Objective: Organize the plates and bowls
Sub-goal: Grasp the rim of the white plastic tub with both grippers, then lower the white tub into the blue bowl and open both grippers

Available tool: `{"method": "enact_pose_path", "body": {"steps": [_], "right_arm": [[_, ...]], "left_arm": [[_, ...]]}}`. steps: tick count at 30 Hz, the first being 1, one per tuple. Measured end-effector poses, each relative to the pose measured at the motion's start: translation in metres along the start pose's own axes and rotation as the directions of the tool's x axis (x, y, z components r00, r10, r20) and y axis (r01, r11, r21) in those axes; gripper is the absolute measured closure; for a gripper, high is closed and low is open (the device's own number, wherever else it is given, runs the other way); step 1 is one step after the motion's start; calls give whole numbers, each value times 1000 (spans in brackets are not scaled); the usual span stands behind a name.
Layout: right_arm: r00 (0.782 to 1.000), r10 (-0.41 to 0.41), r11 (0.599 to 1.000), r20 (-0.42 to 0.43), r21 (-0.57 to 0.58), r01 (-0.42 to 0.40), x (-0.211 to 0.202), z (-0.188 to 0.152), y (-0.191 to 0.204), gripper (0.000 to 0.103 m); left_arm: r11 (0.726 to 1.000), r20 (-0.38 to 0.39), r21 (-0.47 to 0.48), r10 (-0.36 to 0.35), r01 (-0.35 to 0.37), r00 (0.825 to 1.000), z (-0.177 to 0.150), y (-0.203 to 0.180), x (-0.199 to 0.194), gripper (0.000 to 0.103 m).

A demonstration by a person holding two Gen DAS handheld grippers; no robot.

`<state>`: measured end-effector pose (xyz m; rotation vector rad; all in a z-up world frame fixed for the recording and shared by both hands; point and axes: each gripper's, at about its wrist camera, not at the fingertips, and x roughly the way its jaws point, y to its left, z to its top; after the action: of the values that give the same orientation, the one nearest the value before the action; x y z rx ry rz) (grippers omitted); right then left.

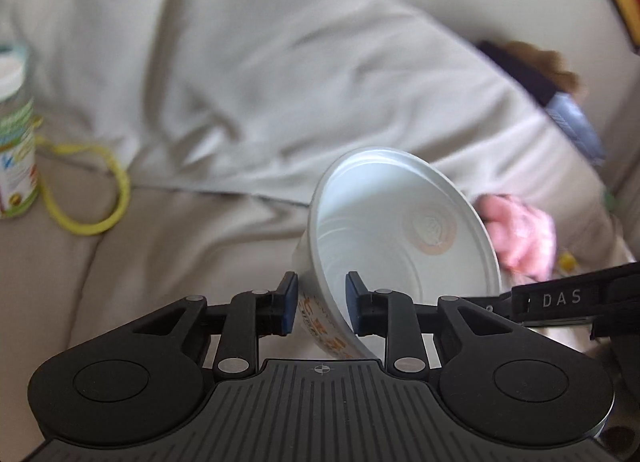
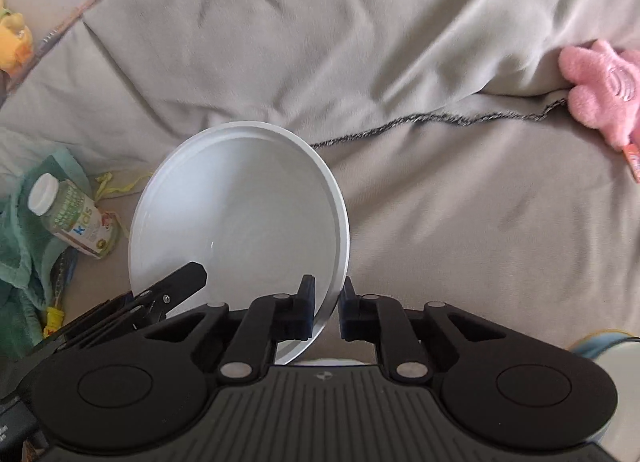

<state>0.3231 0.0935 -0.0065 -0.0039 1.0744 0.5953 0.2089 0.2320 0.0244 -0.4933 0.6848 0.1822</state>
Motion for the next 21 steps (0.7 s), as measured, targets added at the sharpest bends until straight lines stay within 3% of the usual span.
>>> {"method": "enact_pose_path", "body": {"steps": [4, 7, 10, 13, 15, 21], "right_arm": [[995, -15, 999, 101, -36, 19, -94, -27, -43, 91], [989, -59, 998, 132, -21, 62, -140, -52, -85, 90], [987, -114, 993, 114, 48, 109, -154, -73, -131, 90], [990, -108, 986, 93, 135, 95, -150, -92, -175, 84], [994, -76, 981, 77, 186, 61, -139, -106, -198, 79], [992, -74, 967, 99, 252, 47, -113, -131, -226, 78]], "left_arm": [[980, -40, 139, -138, 143, 990, -20, -72, -26, 70], [949, -160, 221, -193, 226, 968, -44, -123, -17, 69], [928, -273, 241, -217, 285, 937, -67, -158, 5, 69], [924, -375, 247, -186, 291, 908, -85, -182, 31, 69], [923, -396, 274, -150, 272, 906, -92, -193, 37, 68], [927, -361, 309, -93, 213, 928, -90, -200, 31, 69]]}}
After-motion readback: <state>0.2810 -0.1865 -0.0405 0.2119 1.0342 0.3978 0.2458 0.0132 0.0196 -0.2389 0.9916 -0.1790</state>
